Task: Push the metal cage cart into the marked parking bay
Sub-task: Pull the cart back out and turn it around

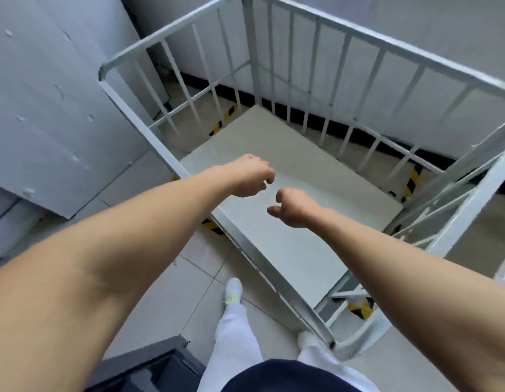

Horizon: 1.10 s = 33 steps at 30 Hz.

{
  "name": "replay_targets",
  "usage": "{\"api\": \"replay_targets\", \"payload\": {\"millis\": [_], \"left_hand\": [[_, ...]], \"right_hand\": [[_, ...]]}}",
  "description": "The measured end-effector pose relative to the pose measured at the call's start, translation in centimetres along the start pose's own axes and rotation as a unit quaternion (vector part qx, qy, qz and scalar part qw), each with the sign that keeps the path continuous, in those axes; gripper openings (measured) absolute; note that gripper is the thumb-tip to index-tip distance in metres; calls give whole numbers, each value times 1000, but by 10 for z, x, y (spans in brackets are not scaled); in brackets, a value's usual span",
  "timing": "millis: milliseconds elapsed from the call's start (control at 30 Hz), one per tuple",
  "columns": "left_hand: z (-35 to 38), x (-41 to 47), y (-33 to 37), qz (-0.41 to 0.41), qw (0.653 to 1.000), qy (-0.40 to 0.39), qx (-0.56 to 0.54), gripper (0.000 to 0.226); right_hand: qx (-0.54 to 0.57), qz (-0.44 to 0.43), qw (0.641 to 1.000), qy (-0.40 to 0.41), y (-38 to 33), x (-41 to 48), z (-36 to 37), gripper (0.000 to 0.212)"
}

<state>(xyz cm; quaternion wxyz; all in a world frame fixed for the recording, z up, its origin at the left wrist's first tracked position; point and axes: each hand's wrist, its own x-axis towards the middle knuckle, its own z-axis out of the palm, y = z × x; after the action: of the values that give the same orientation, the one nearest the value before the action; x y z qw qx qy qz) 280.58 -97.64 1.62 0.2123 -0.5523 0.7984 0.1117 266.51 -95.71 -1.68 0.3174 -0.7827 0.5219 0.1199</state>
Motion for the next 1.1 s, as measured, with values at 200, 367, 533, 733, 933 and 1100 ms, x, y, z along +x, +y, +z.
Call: {"api": "replay_targets", "payload": {"millis": [200, 367, 533, 733, 933, 1100], "left_hand": [[-14, 54, -45, 142, 988, -13, 58, 33], [-39, 80, -81, 210, 974, 1, 79, 33], [-67, 91, -85, 253, 964, 7, 85, 32], [-73, 96, -100, 277, 960, 24, 22, 29], [-77, 113, -127, 367, 928, 12, 71, 29], [-60, 103, -154, 474, 873, -28, 113, 30]], "right_hand": [[76, 137, 987, 31, -9, 43, -20, 45], [125, 216, 966, 74, -29, 59, -36, 47], [115, 259, 953, 102, -34, 60, -50, 45], [106, 287, 945, 118, -45, 74, -60, 42], [140, 370, 905, 158, -77, 91, -63, 43], [216, 453, 843, 192, -126, 95, -34, 45]]}}
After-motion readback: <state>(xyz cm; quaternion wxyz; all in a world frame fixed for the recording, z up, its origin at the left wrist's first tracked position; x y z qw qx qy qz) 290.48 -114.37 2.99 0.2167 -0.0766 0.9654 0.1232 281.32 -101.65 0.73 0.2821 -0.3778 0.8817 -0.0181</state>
